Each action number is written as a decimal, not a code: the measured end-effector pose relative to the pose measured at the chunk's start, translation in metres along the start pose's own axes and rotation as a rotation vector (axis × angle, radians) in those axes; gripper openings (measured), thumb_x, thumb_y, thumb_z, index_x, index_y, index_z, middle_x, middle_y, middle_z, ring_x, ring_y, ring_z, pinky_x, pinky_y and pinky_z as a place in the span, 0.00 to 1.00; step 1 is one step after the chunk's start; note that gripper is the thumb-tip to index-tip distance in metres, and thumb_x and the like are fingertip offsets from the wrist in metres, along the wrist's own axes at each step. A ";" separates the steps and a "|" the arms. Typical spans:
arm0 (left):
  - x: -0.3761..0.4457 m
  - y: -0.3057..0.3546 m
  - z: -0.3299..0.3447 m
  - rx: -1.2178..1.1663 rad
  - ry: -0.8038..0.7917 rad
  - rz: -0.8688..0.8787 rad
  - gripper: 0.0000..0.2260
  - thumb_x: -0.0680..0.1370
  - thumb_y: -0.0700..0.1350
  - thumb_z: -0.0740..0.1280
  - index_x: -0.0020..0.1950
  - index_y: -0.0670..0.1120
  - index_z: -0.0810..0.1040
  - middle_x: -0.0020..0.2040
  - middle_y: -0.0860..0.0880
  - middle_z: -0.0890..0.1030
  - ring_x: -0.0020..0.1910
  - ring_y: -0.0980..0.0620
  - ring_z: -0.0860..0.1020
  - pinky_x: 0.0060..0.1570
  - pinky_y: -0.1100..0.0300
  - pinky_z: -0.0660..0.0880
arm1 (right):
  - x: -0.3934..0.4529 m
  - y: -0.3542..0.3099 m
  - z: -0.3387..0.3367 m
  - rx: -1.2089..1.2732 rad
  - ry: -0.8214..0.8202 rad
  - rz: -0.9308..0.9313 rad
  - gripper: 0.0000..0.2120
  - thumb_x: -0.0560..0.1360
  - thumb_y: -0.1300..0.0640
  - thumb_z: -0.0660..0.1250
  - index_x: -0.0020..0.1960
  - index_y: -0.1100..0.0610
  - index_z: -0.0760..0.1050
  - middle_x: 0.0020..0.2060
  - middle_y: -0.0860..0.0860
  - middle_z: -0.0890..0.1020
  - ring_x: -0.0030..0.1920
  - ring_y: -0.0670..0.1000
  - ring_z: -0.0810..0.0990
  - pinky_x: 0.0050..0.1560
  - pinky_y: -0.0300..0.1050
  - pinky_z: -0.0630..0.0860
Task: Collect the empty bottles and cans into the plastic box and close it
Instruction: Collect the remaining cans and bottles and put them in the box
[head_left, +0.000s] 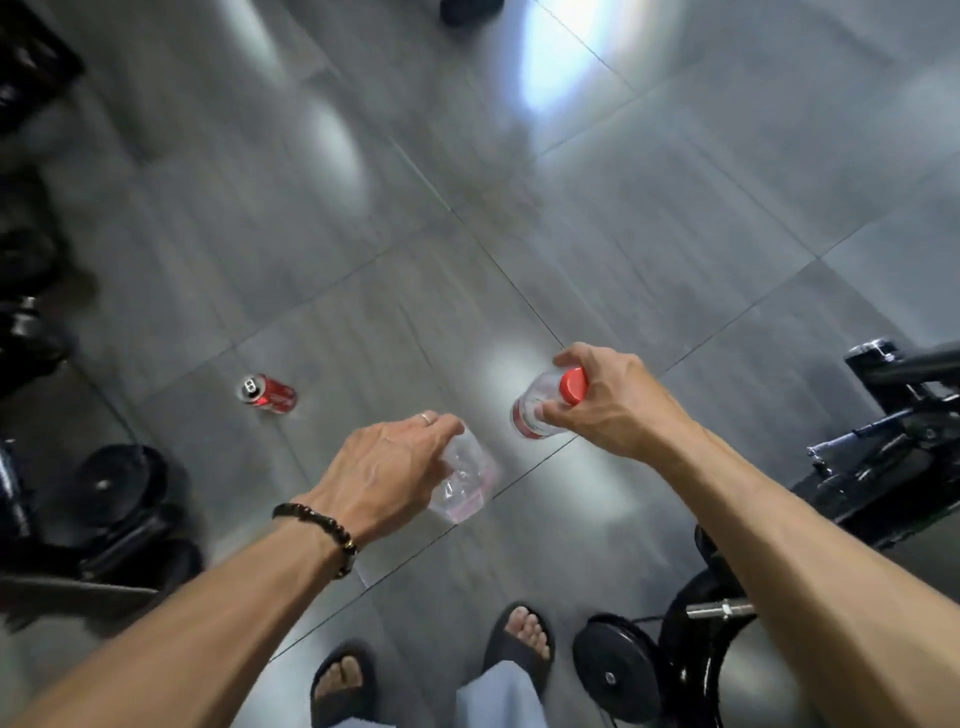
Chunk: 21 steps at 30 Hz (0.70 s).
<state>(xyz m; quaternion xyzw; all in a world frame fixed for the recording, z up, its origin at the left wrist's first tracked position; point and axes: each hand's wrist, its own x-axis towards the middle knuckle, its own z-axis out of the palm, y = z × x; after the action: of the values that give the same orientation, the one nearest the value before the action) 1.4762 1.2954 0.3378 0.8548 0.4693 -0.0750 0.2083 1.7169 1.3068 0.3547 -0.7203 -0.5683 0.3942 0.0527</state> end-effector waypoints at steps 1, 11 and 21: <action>-0.017 -0.002 -0.015 -0.007 0.021 -0.025 0.14 0.77 0.51 0.63 0.62 0.54 0.67 0.57 0.54 0.78 0.50 0.46 0.79 0.44 0.51 0.76 | -0.008 -0.021 -0.006 -0.014 -0.005 -0.035 0.25 0.69 0.46 0.71 0.64 0.47 0.71 0.57 0.49 0.78 0.55 0.54 0.78 0.54 0.49 0.77; -0.208 -0.012 -0.122 0.014 0.189 -0.205 0.14 0.77 0.57 0.61 0.60 0.55 0.70 0.54 0.53 0.80 0.51 0.48 0.78 0.48 0.52 0.74 | -0.136 -0.191 -0.011 -0.108 0.014 -0.298 0.26 0.67 0.45 0.72 0.64 0.47 0.72 0.54 0.51 0.79 0.52 0.55 0.78 0.51 0.47 0.76; -0.488 -0.001 -0.197 0.007 0.306 -0.428 0.13 0.76 0.58 0.63 0.52 0.51 0.72 0.47 0.48 0.81 0.49 0.45 0.78 0.45 0.51 0.73 | -0.352 -0.348 0.043 -0.294 -0.069 -0.549 0.24 0.67 0.45 0.73 0.61 0.50 0.75 0.52 0.51 0.80 0.53 0.55 0.78 0.53 0.48 0.76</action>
<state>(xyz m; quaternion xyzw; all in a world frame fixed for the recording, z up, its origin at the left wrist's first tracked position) 1.1945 1.0032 0.6732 0.7381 0.6653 0.0112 0.1113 1.4042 1.1090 0.6864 -0.5260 -0.7940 0.3030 0.0330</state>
